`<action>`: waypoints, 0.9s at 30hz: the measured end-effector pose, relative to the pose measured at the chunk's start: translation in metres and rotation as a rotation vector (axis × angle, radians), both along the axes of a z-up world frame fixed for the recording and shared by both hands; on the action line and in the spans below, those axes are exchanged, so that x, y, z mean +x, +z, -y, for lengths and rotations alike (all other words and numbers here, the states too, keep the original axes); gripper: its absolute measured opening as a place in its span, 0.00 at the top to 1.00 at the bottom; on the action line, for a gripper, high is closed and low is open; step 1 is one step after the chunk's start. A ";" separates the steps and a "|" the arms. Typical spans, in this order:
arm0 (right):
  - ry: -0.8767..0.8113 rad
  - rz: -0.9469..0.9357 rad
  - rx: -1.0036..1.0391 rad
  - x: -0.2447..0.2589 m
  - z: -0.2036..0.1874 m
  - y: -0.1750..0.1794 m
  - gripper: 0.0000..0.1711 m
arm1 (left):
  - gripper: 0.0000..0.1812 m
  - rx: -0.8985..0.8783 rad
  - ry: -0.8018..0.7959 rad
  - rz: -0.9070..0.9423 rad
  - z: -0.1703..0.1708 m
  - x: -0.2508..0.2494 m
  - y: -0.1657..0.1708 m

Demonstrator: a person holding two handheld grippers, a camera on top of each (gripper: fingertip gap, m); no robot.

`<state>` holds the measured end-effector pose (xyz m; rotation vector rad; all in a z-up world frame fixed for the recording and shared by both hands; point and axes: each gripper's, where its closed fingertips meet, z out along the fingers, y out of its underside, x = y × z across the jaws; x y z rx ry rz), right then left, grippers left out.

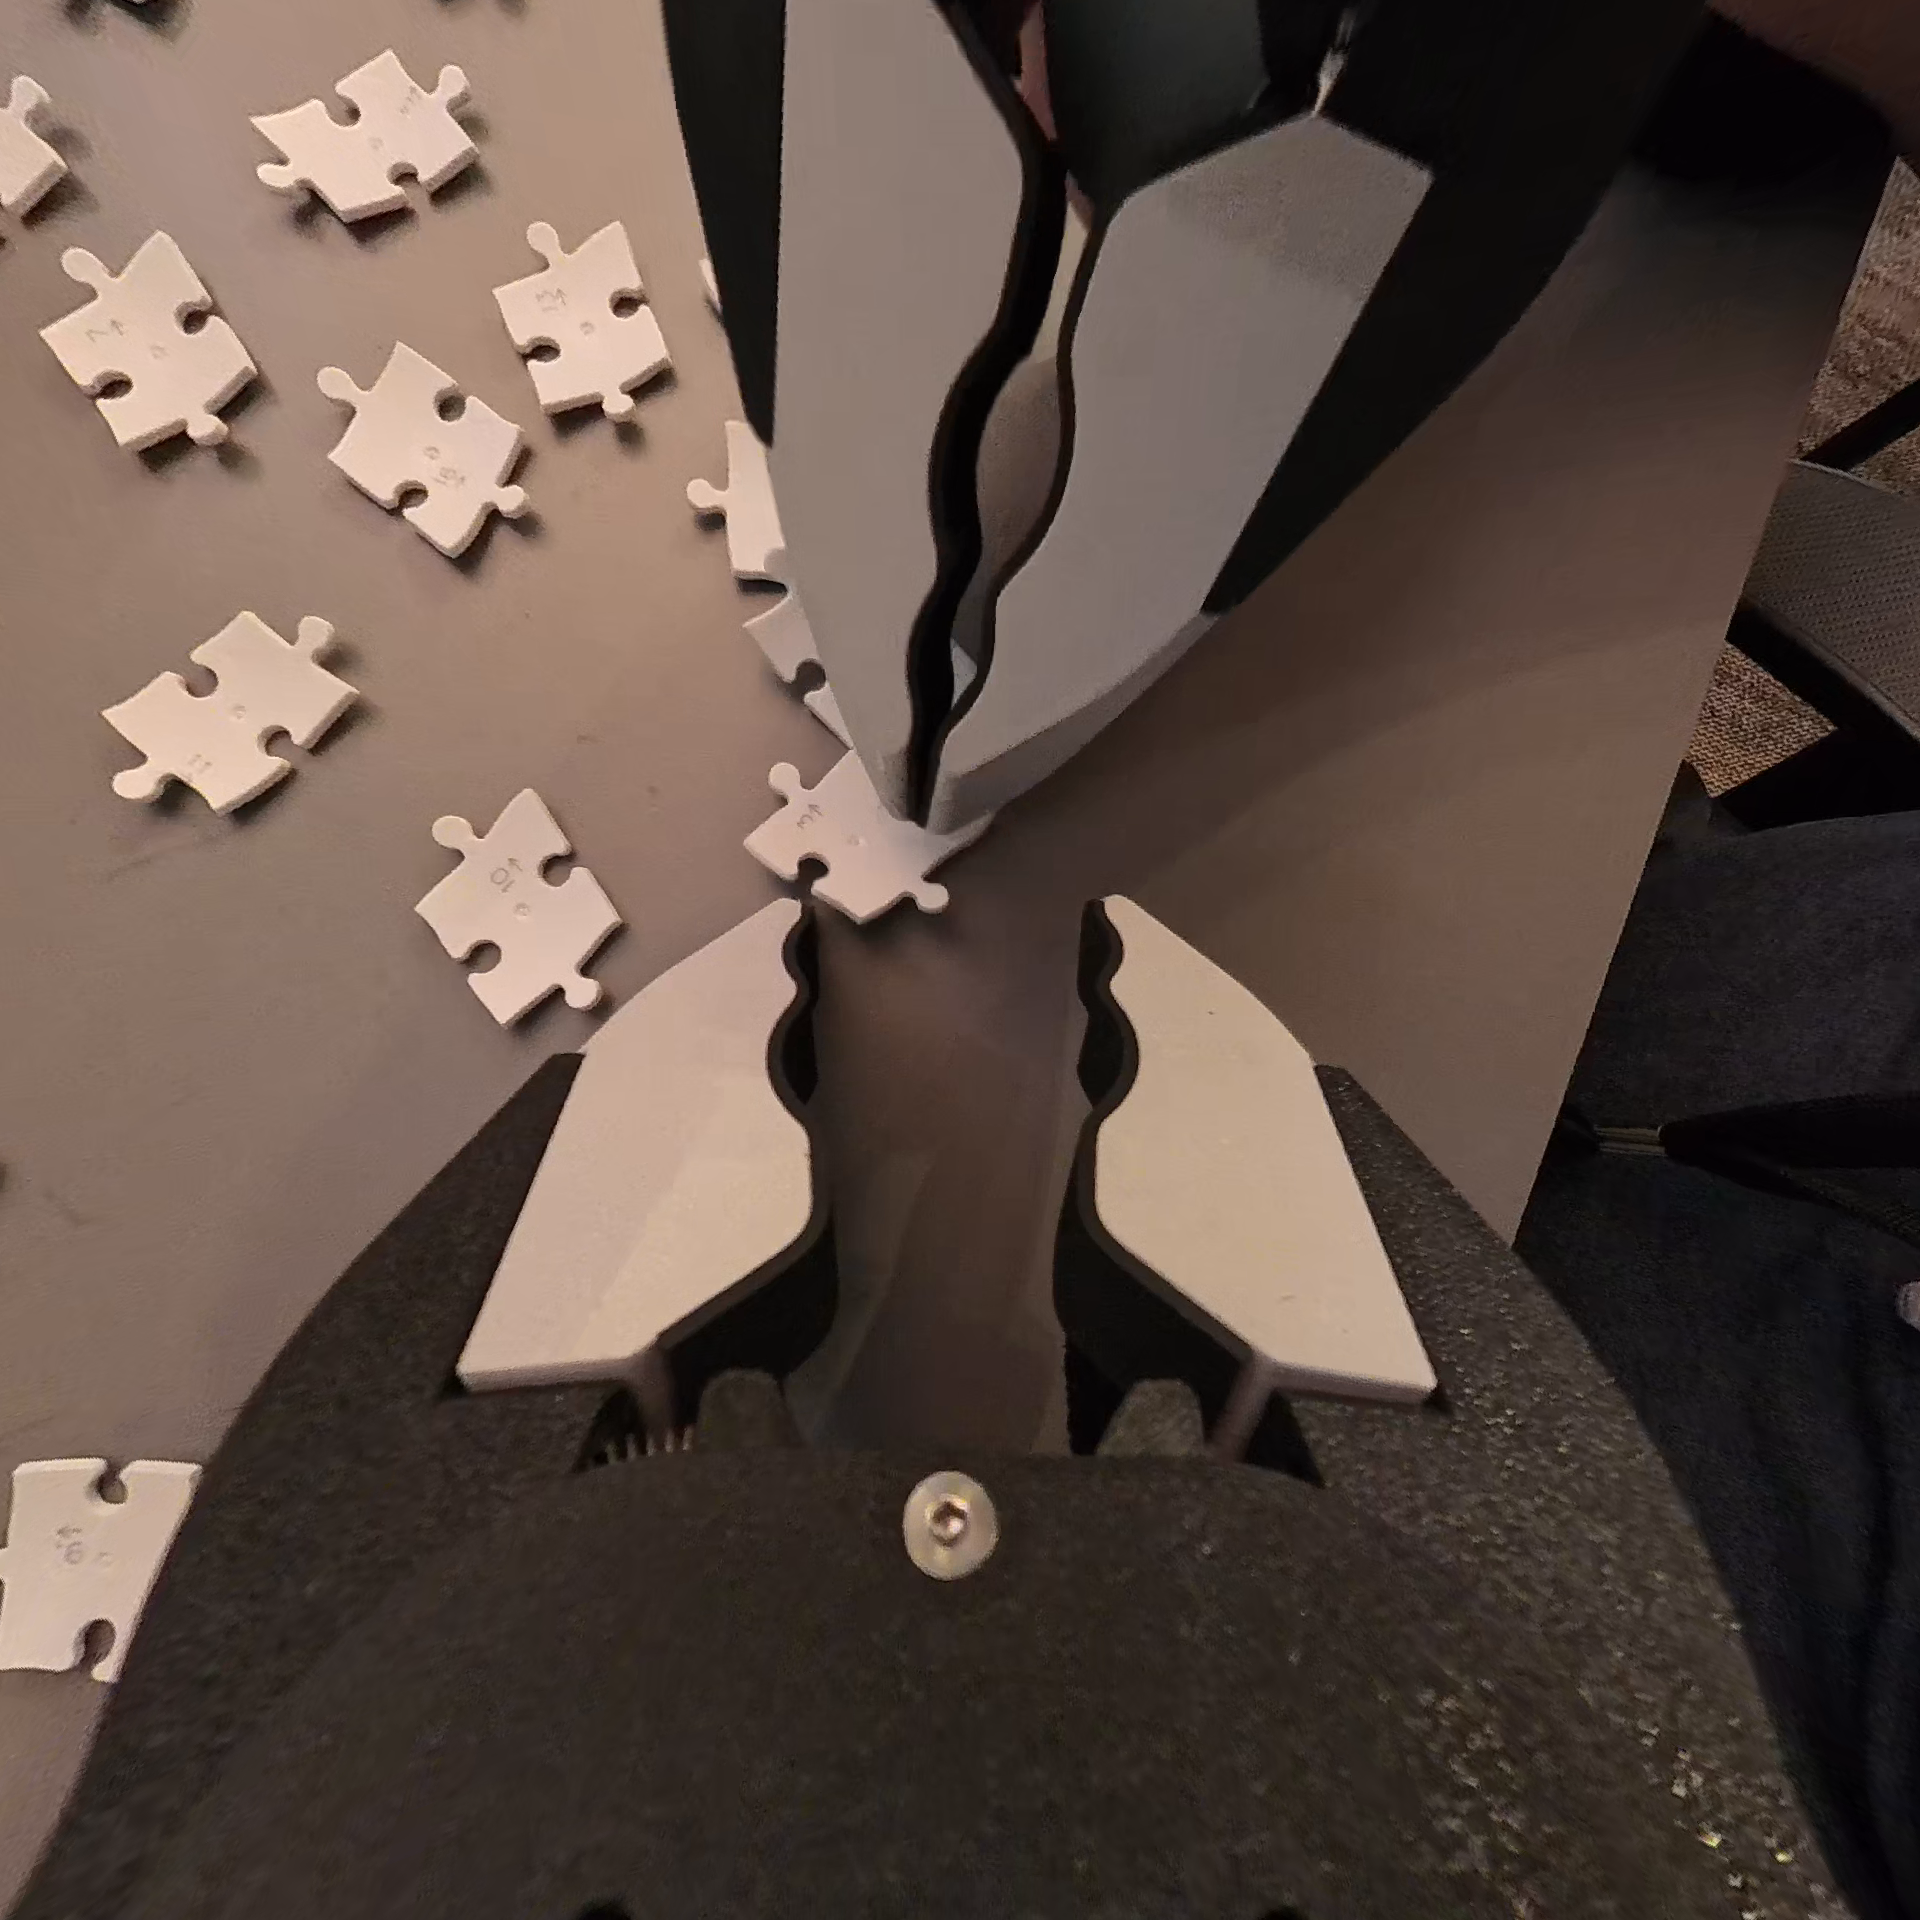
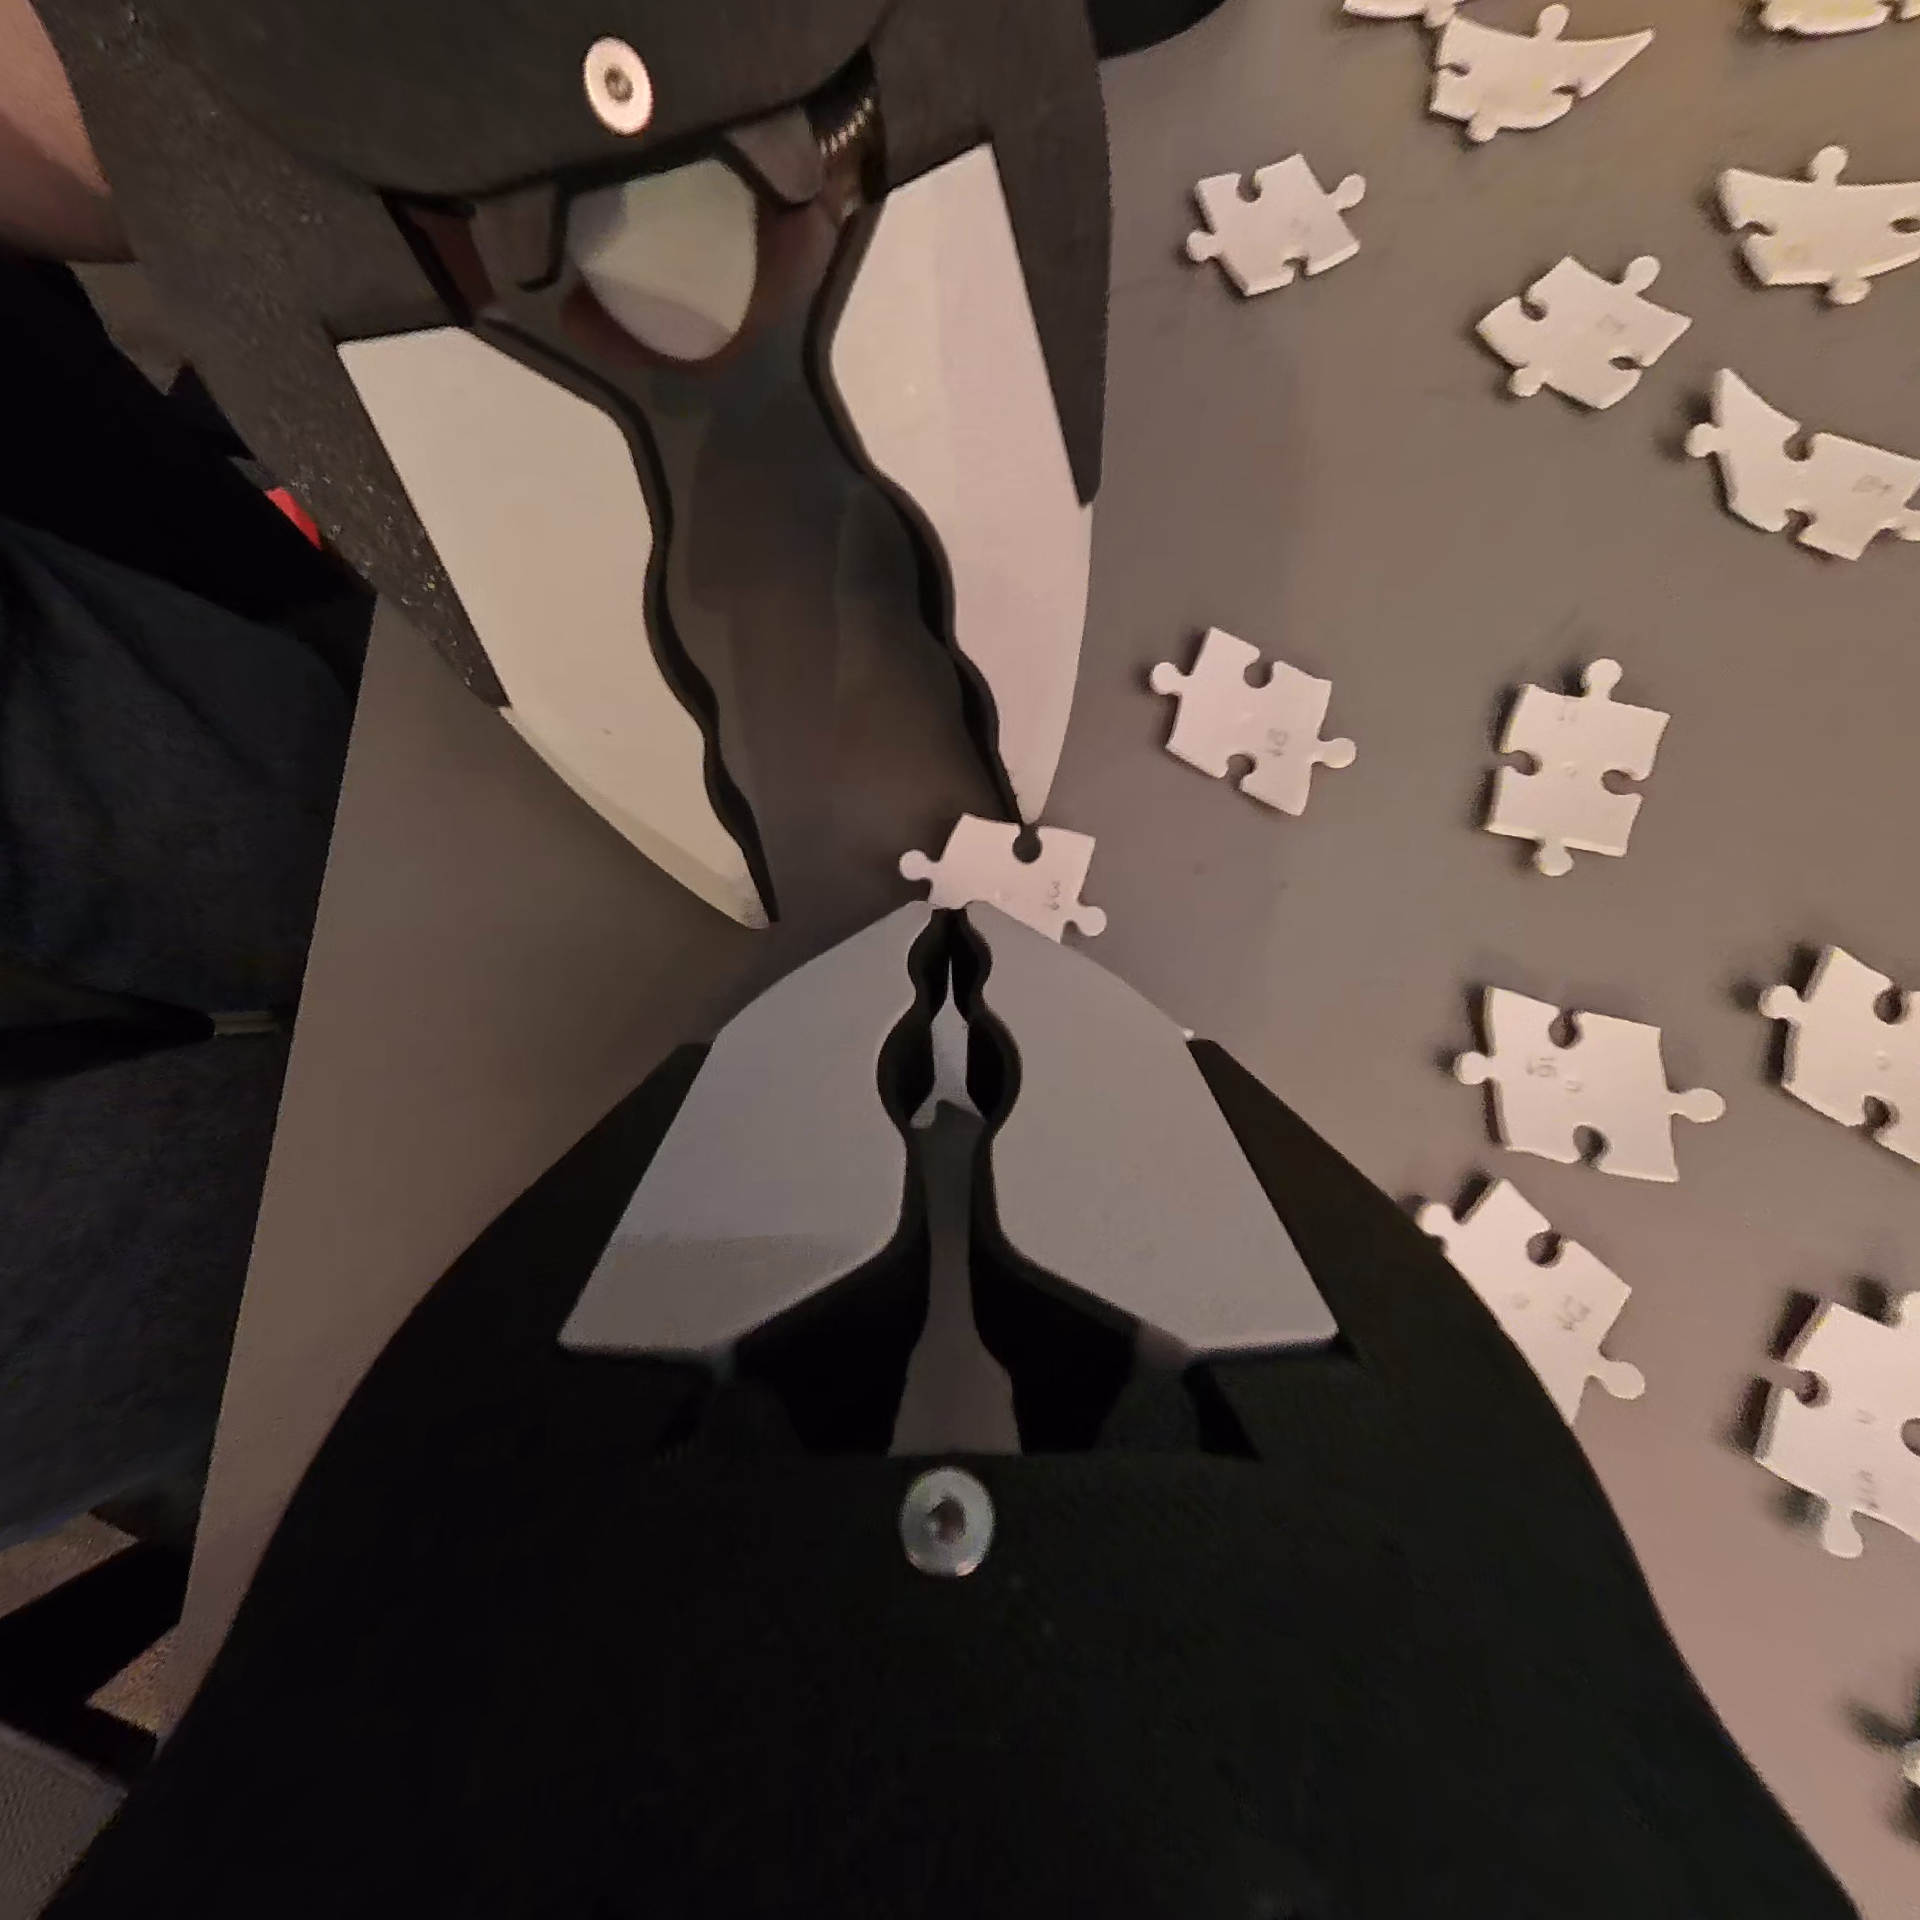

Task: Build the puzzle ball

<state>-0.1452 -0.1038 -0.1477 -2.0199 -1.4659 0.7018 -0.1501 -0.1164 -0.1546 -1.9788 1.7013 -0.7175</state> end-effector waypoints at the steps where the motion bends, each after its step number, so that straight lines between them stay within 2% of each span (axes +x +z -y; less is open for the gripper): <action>1: 0.007 0.018 -0.001 0.000 0.001 -0.003 0.99 | 0.74 0.000 -0.002 0.000 0.000 0.000 0.000; 14: 0.019 0.057 -0.002 0.001 0.003 -0.007 0.99 | 0.73 0.008 -0.008 -0.016 0.001 0.000 -0.001; 18: -0.019 -0.105 0.019 0.007 -0.003 0.028 0.99 | 0.73 0.007 0.002 -0.019 0.000 -0.002 -0.001; 20: -0.057 -0.122 0.003 0.021 -0.008 0.034 0.99 | 0.73 0.004 0.004 -0.021 0.000 -0.003 0.000; 27: -0.044 0.034 -0.053 0.044 0.001 0.000 0.99 | 0.74 0.005 -0.013 -0.036 0.005 -0.005 -0.001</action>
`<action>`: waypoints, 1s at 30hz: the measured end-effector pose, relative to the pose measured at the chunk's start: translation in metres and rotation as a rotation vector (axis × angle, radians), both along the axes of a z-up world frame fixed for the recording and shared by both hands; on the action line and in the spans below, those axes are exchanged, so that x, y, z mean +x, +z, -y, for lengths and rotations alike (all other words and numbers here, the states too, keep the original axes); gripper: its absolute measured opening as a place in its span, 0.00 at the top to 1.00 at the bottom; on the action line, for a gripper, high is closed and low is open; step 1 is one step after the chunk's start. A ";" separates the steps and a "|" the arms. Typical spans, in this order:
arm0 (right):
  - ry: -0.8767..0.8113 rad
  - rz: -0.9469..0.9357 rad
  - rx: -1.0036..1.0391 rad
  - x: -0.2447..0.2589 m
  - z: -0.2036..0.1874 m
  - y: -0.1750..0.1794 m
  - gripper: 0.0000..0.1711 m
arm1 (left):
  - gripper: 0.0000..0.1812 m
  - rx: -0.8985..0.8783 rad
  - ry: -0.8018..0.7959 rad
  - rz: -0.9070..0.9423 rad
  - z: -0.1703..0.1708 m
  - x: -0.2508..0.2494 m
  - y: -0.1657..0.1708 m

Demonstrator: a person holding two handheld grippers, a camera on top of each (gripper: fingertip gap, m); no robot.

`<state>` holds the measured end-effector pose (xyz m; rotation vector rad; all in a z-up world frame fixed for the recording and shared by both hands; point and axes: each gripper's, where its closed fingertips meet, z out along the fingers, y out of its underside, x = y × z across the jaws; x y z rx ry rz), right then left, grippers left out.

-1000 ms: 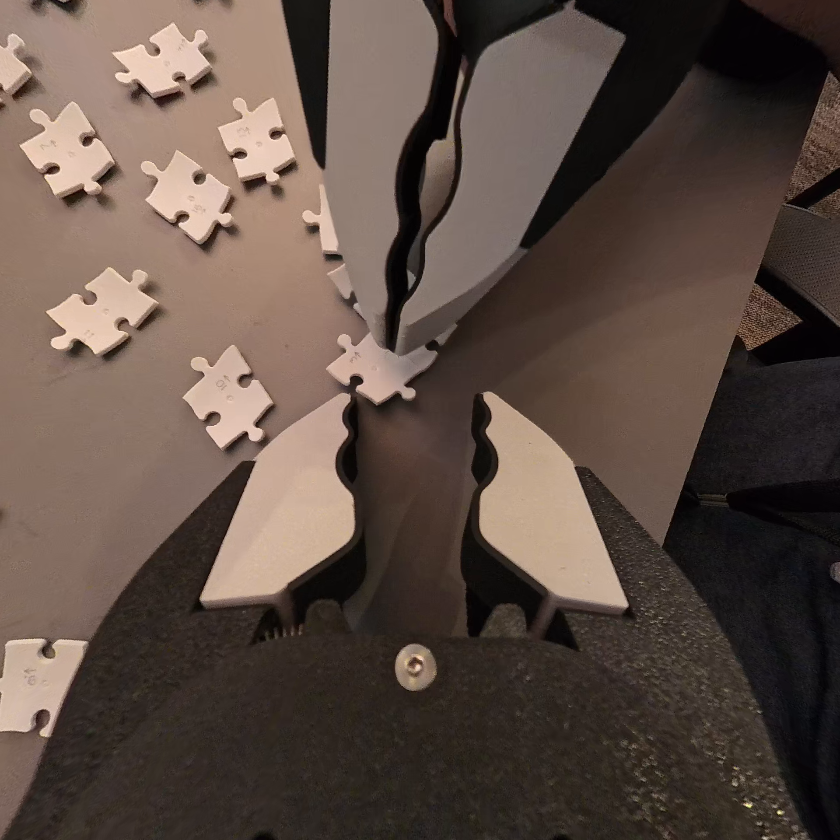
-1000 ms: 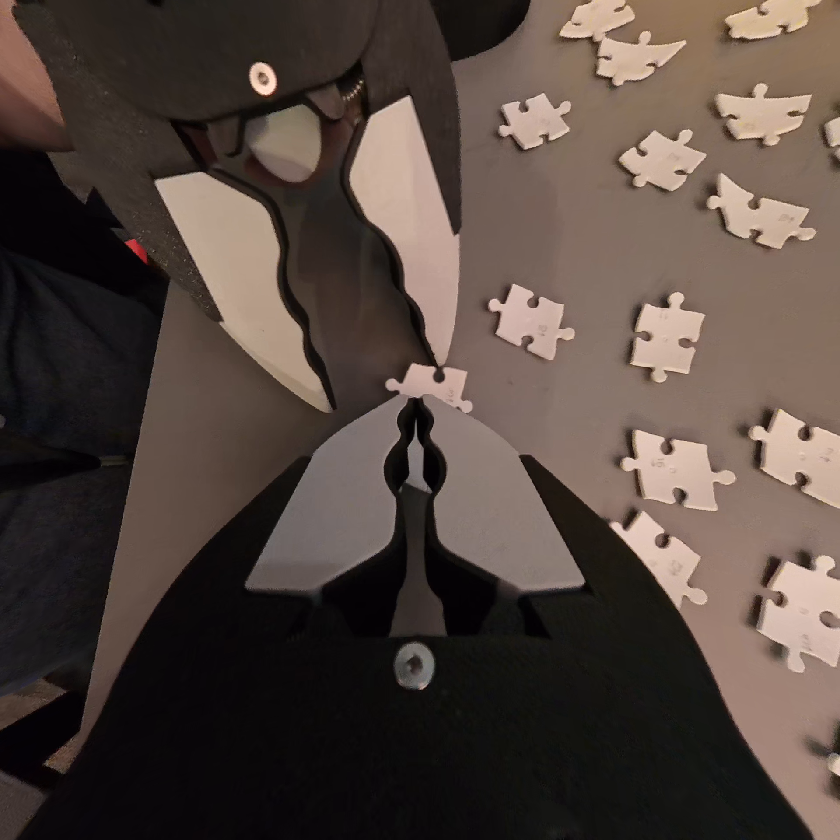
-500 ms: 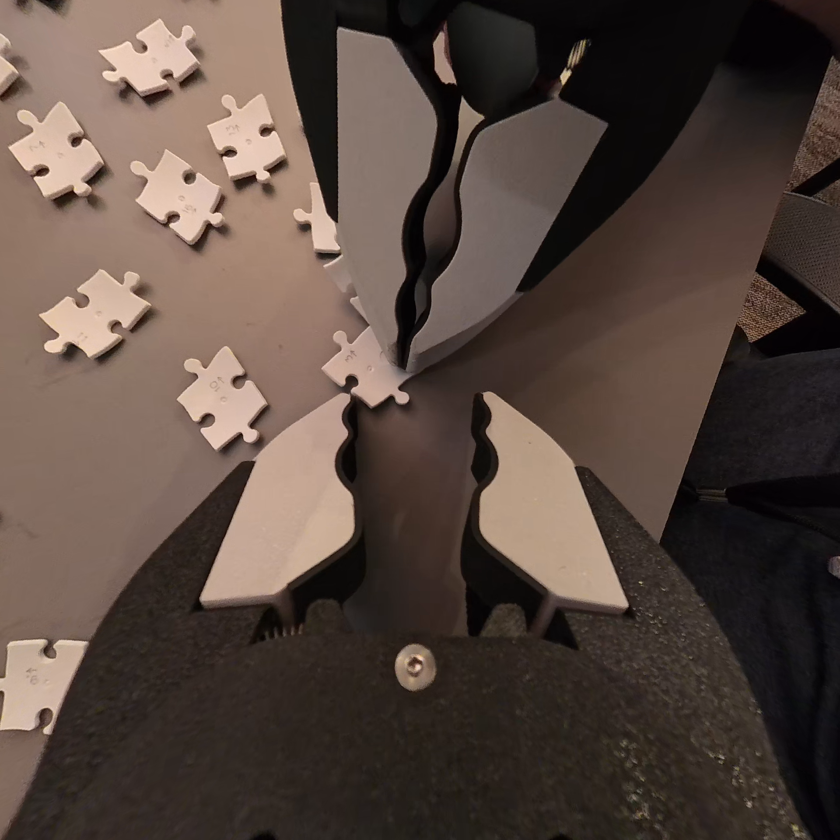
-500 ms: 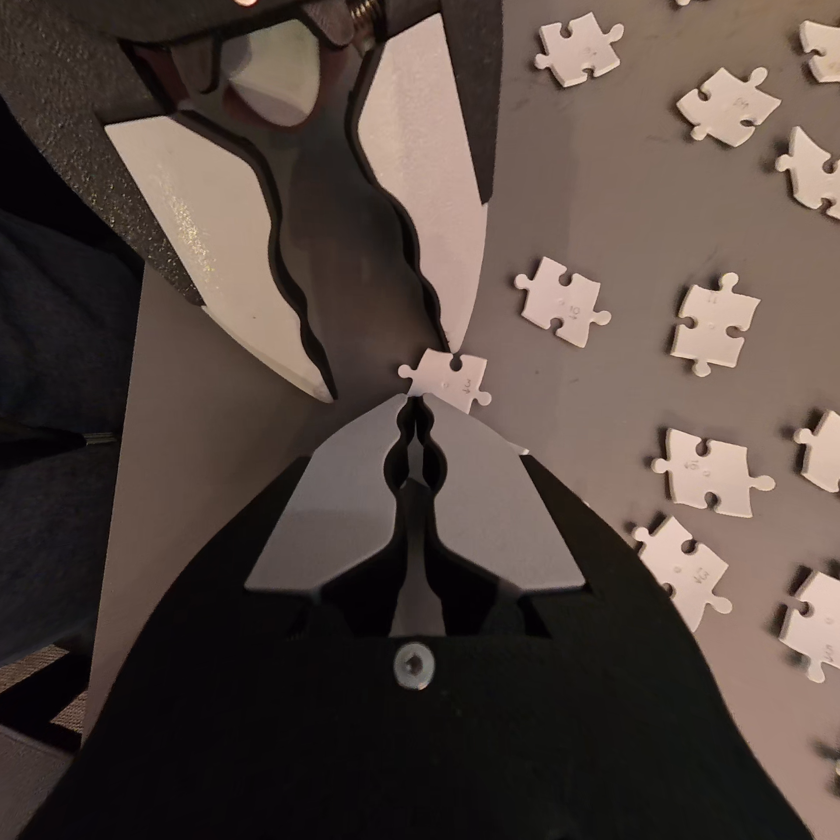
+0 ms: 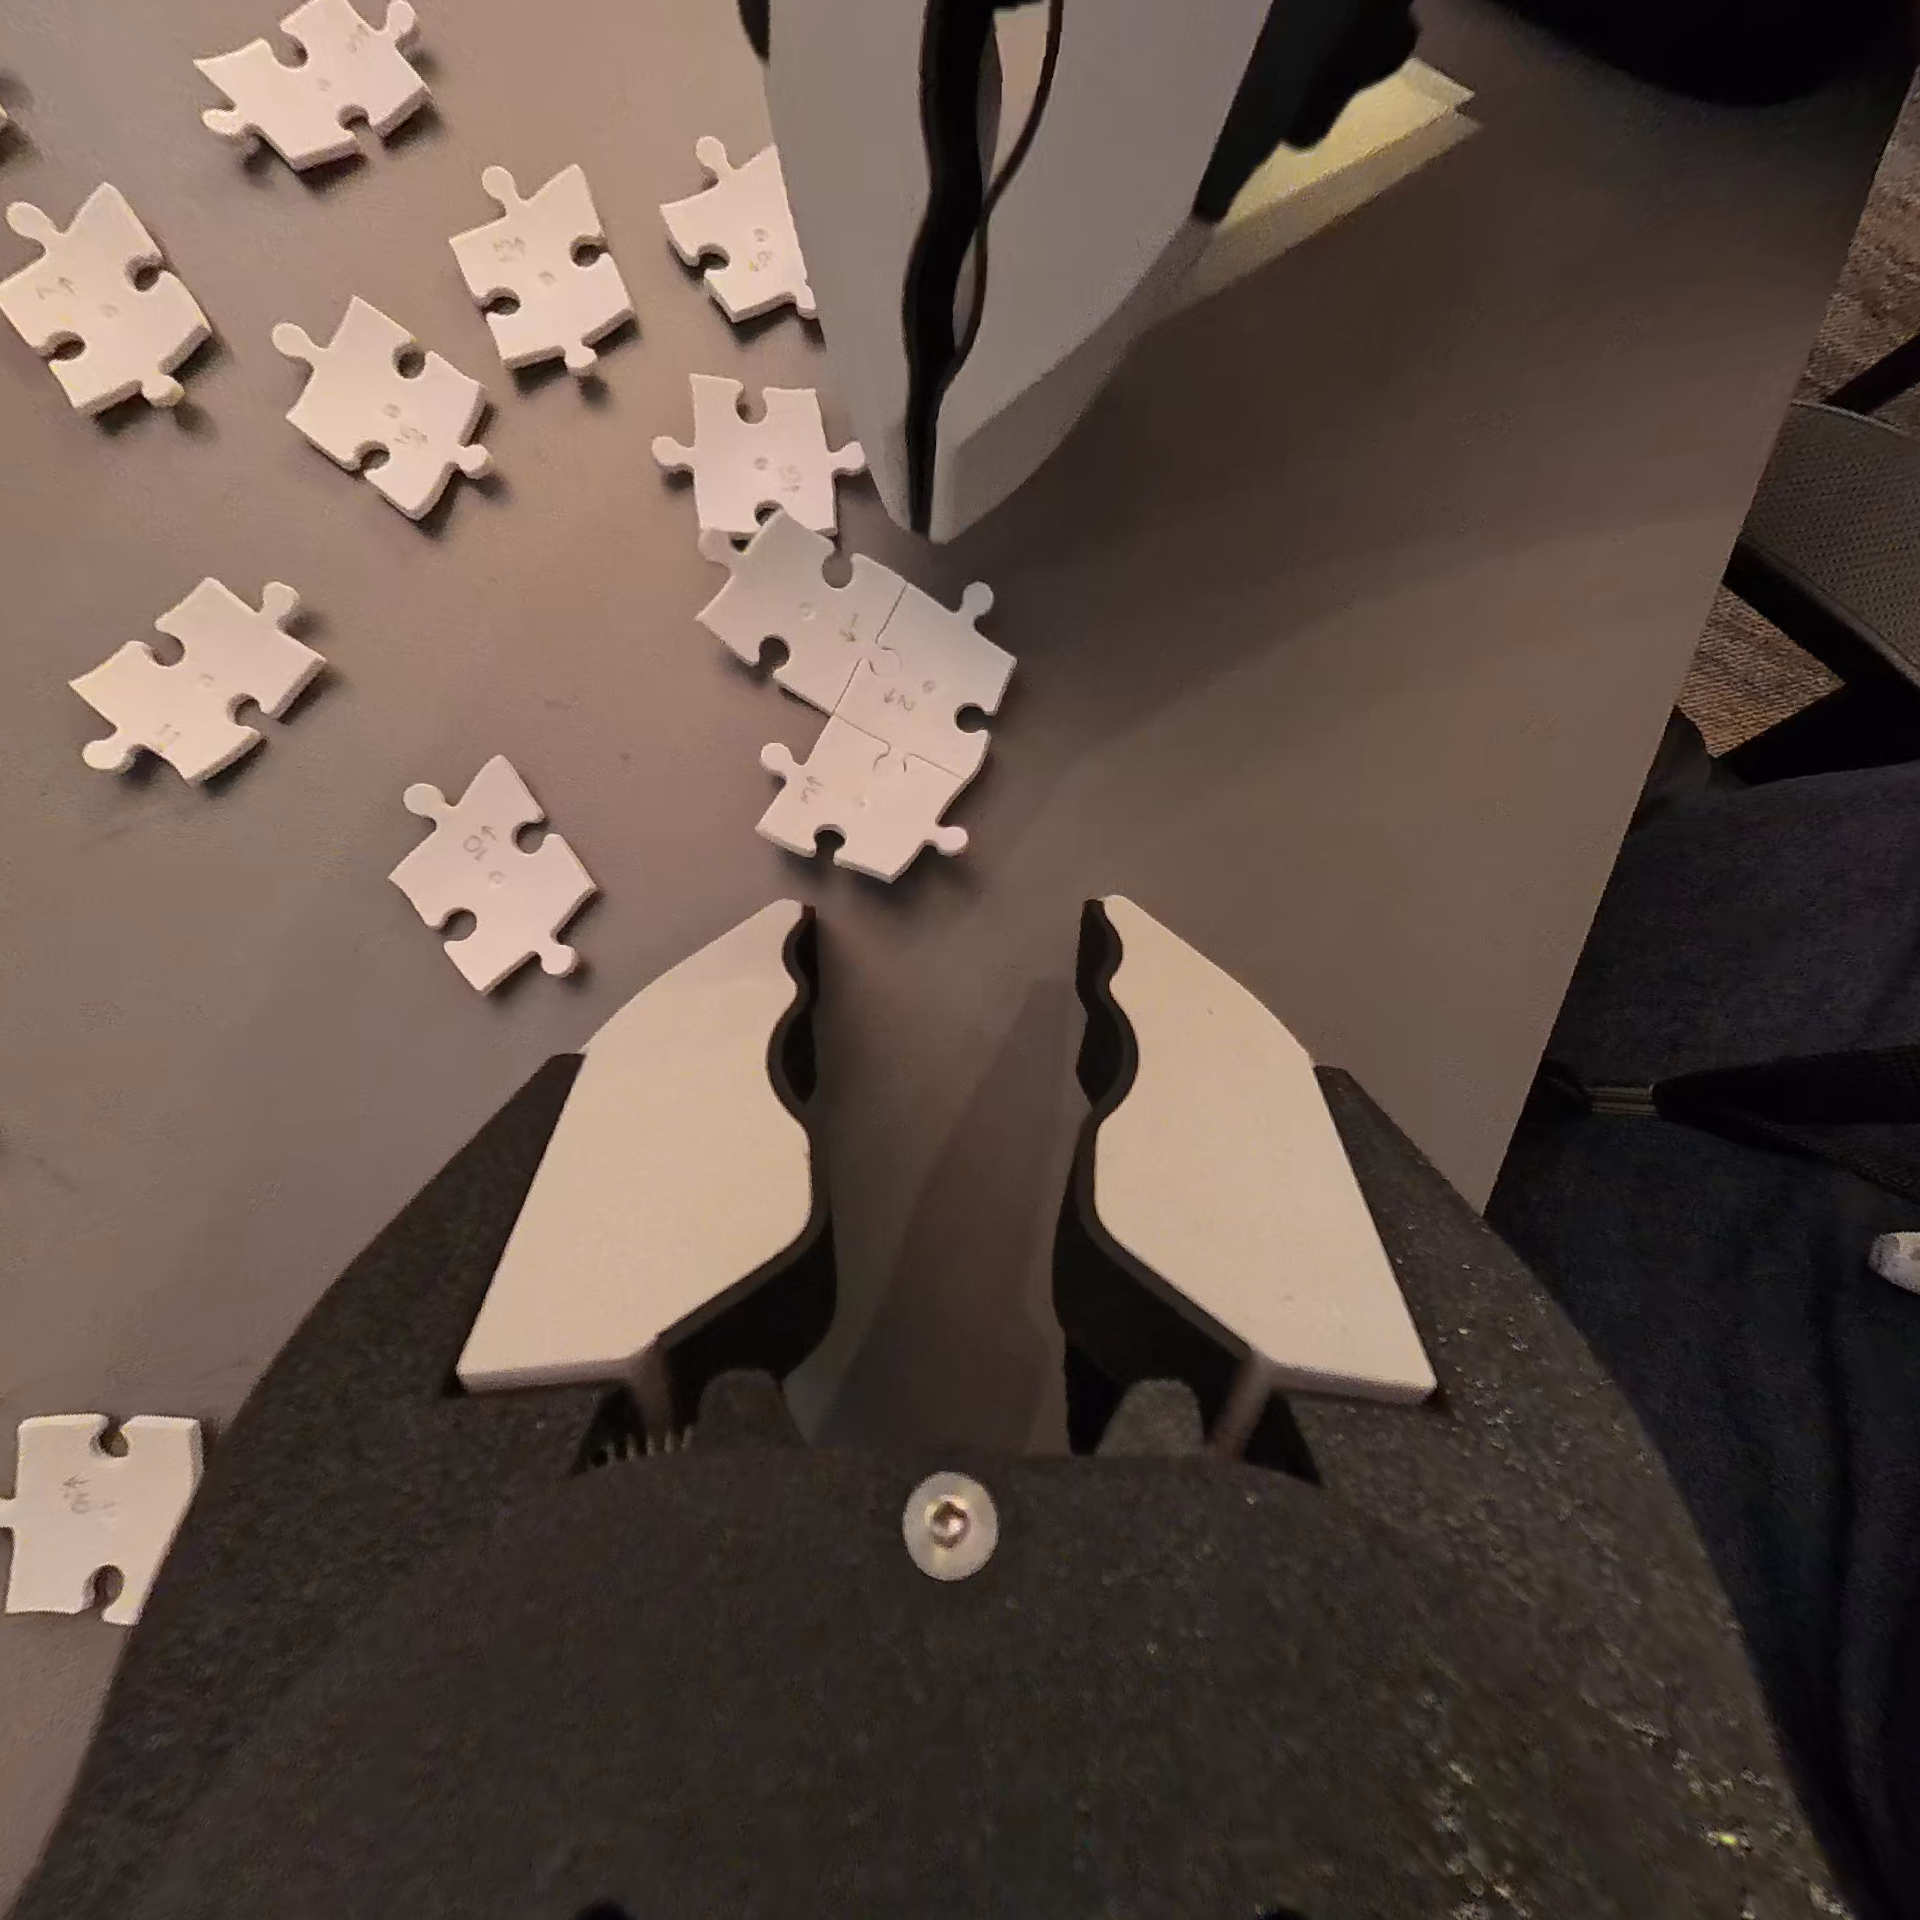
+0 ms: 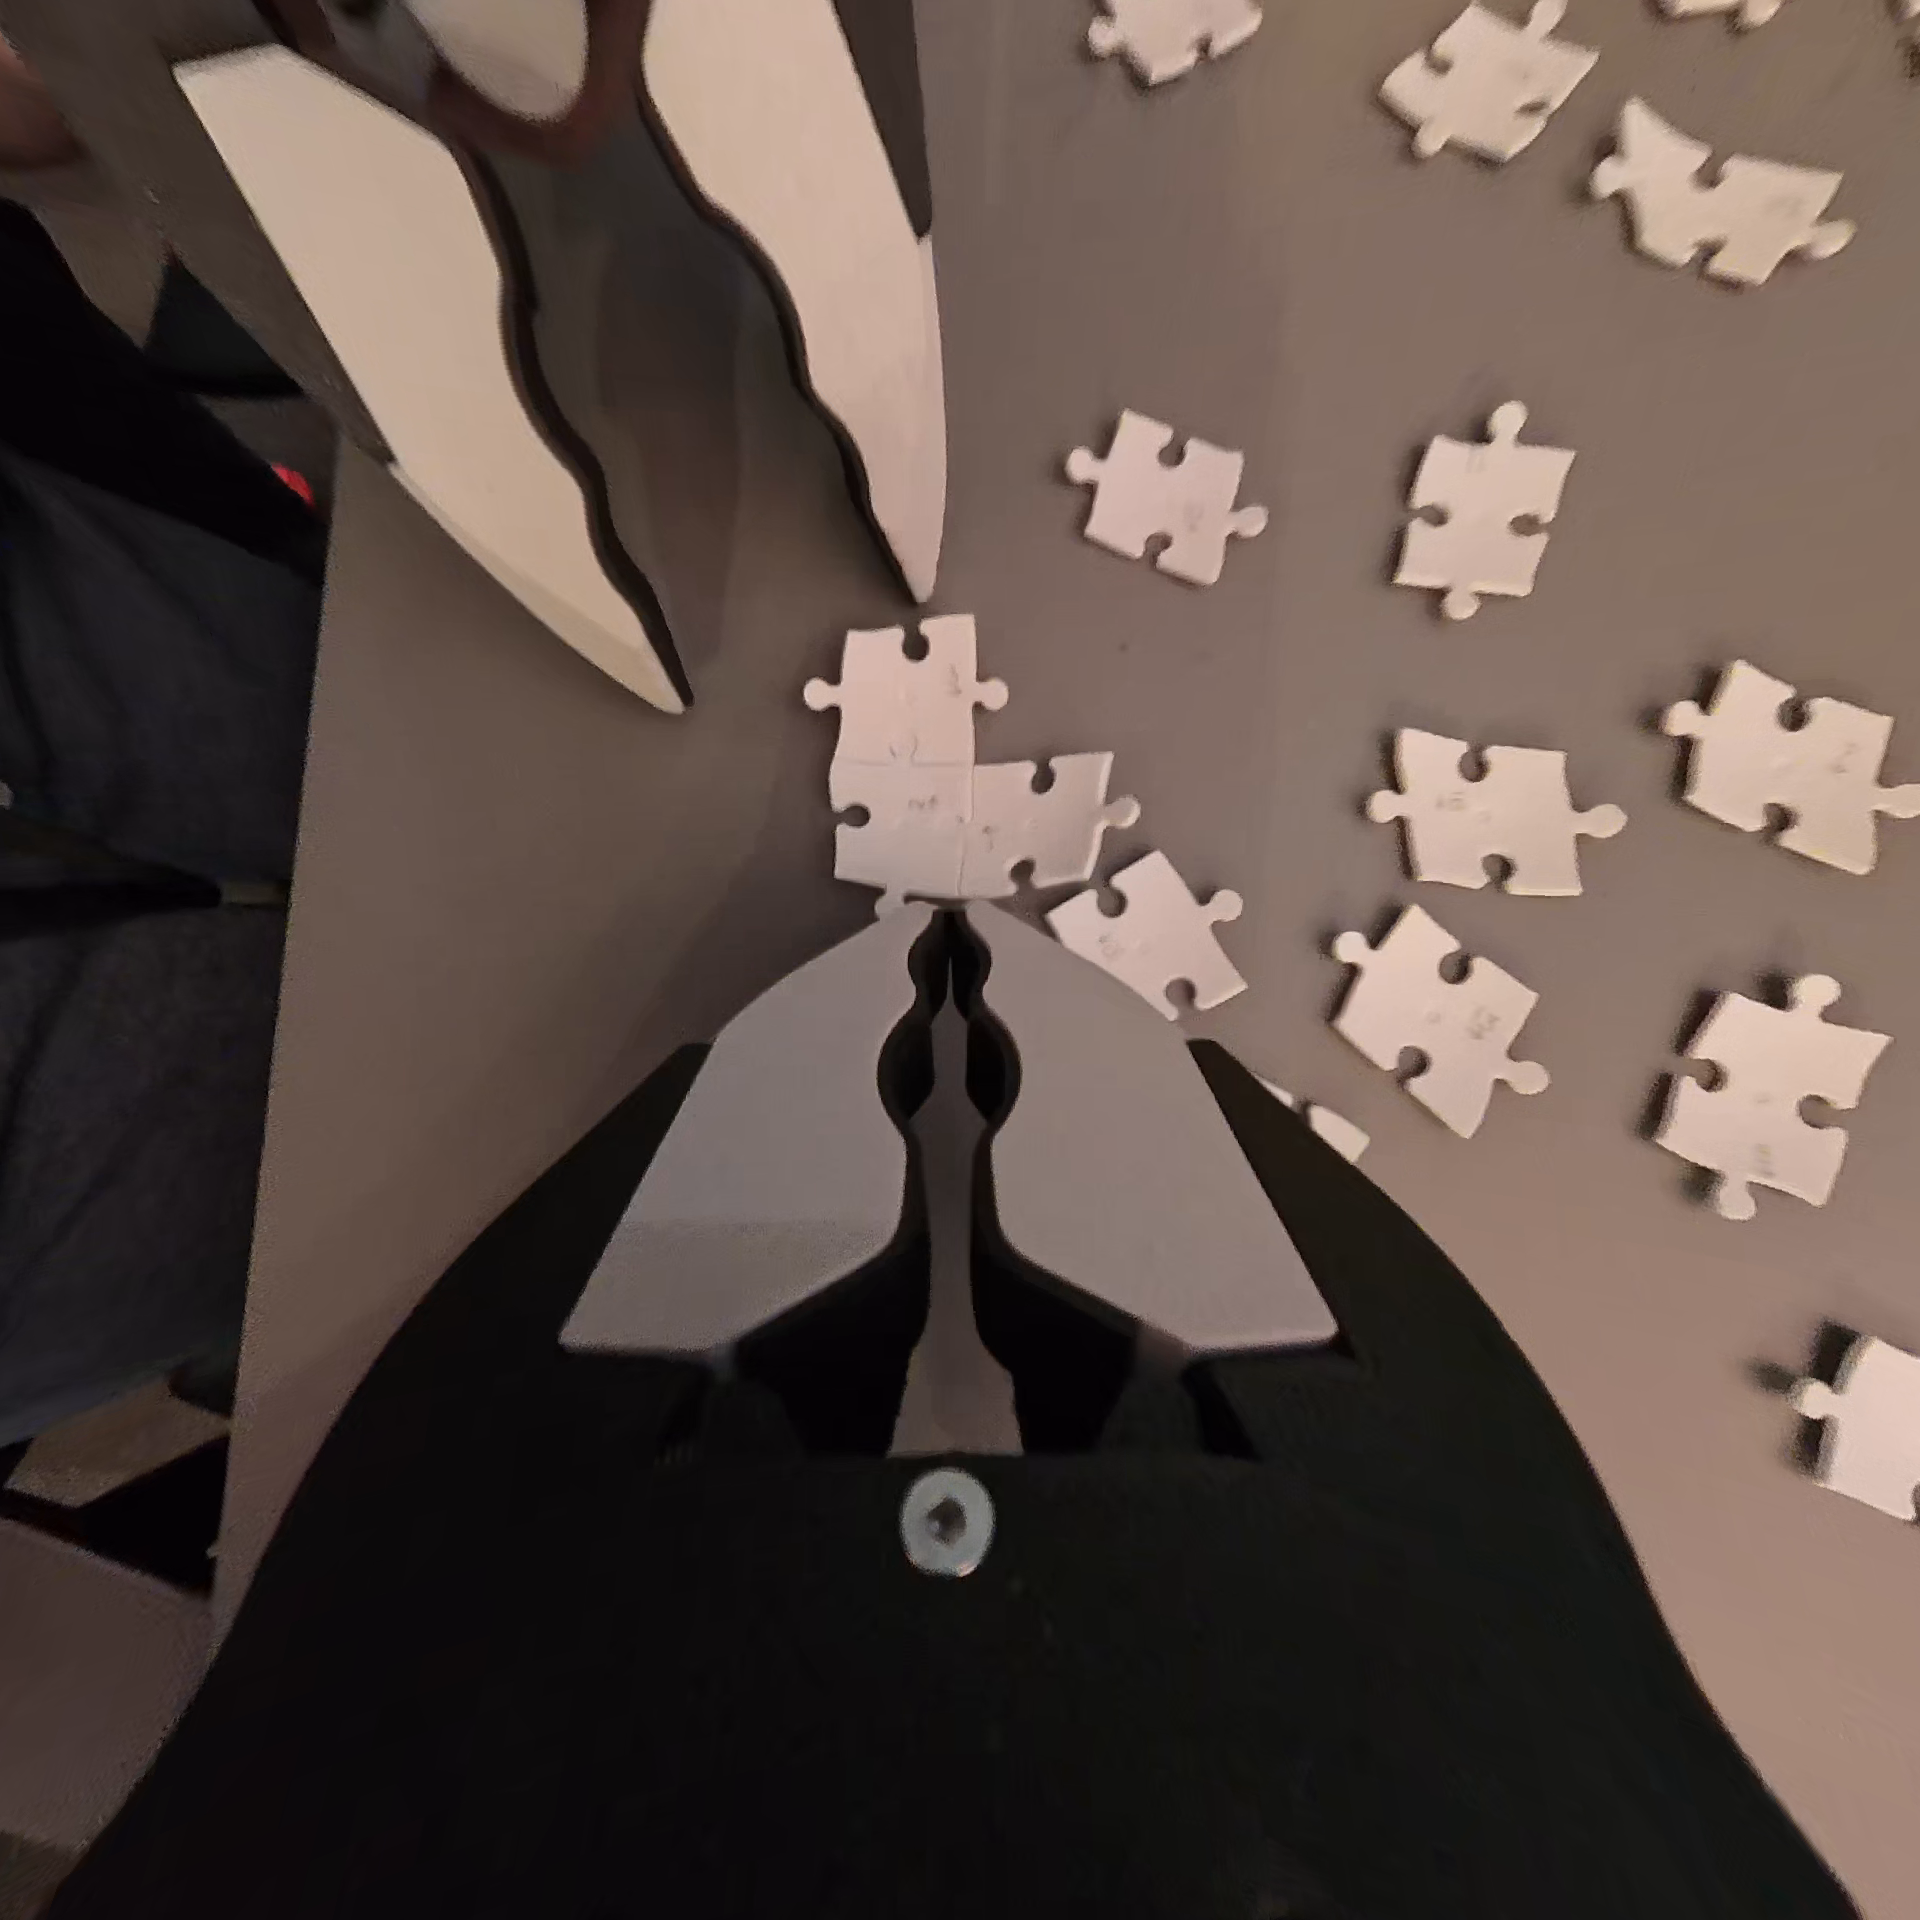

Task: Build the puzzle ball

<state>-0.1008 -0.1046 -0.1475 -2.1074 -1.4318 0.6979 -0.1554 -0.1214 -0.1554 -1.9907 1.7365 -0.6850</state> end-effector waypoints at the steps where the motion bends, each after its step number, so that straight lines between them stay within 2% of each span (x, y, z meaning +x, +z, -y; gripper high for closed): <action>1: 0.012 0.024 0.000 0.000 0.001 -0.004 0.99 | 0.74 0.001 -0.002 -0.002 0.001 0.000 0.000; 30: 0.059 0.018 0.010 -0.010 0.007 -0.010 0.99 | 0.74 -0.010 0.008 0.038 0.004 0.001 0.003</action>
